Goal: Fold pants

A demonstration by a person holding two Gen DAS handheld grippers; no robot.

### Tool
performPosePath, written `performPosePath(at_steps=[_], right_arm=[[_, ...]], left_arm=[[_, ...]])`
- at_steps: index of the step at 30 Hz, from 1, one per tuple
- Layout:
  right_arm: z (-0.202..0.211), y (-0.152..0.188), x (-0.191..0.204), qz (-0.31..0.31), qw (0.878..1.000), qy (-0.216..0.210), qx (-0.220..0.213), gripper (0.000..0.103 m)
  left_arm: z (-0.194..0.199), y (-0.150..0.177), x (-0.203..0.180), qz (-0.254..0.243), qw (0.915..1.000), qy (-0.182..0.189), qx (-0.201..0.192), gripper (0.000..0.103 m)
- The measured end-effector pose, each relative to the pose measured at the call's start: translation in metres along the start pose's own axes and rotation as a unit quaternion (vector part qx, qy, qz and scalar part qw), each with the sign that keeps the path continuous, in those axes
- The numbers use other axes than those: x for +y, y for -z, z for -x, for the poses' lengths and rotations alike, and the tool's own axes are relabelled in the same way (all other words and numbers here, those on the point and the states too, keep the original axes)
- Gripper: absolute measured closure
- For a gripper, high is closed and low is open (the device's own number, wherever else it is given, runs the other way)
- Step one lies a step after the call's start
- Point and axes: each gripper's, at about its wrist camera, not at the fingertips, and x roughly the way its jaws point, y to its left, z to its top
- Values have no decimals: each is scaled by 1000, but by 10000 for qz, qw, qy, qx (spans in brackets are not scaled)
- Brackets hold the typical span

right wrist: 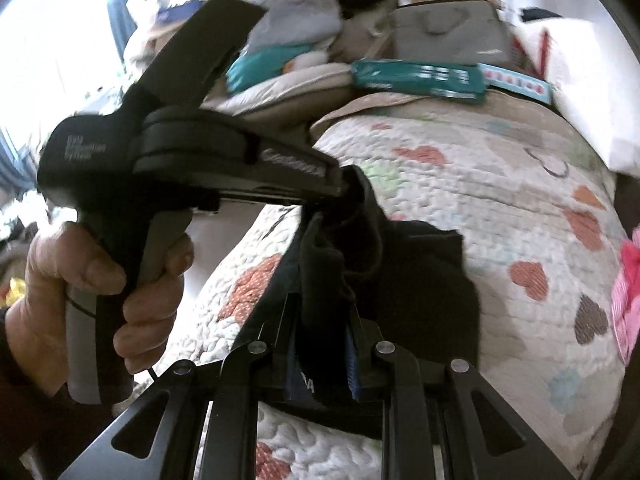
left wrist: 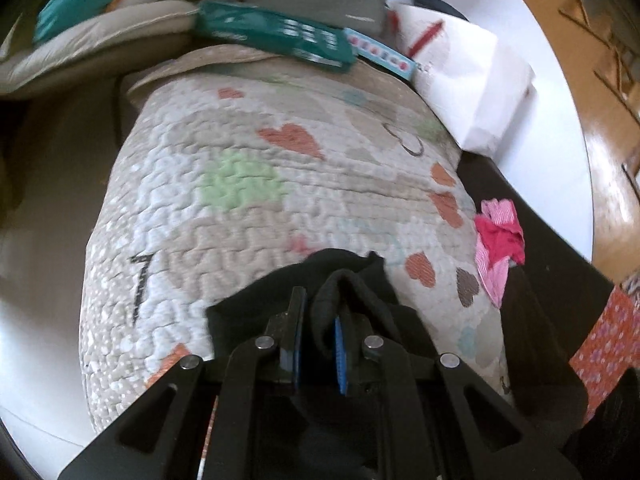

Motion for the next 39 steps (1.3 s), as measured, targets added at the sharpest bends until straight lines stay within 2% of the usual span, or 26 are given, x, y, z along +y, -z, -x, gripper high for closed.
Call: performPosePath(at_steps=[5, 11, 18, 20, 21, 24, 25, 27, 29, 31, 34, 39], right_arm=[[-23, 0, 28, 520, 9984, 210, 93, 82], [-40, 12, 57, 1201, 9908, 627, 58, 81], [-46, 24, 81, 1902, 9762, 1045, -20, 81], [-48, 26, 86, 2061, 9718, 1143, -23, 74], [-50, 28, 90, 2140, 9698, 1169, -9, 72], [-55, 33, 101, 2368, 9649, 1137, 46, 56], [-55, 36, 105, 2452, 9637, 1057, 51, 52], [-52, 41, 111, 2594, 9604, 1013, 19, 49], [-46, 47, 117, 2794, 9557, 923, -24, 33], [-37, 51, 118, 2898, 9534, 838, -106, 32], [-17, 55, 111, 2960, 9519, 756, -225, 31], [23, 39, 65, 2368, 9687, 663, -342, 31]], left_arm=[[6, -6, 24, 327, 9994, 53, -100, 91], [5, 0, 38, 650, 9978, -162, 21, 91], [7, 7, 51, 1000, 9945, -313, 32, 90], [3, 10, 61, 1221, 9912, -478, 157, 86], [1, 12, 66, 1340, 9888, -612, 241, 82], [-2, 18, 82, 1702, 9807, -841, 465, 68], [-1, 20, 88, 1830, 9782, -843, 509, 60], [2, 23, 98, 2055, 9742, -753, 550, 56], [4, 25, 104, 2225, 9713, -595, 594, 56], [9, 27, 107, 2336, 9689, -560, 592, 56], [27, 27, 105, 2255, 9704, -760, 424, 56], [57, 28, 93, 2098, 9733, -928, -130, 56]])
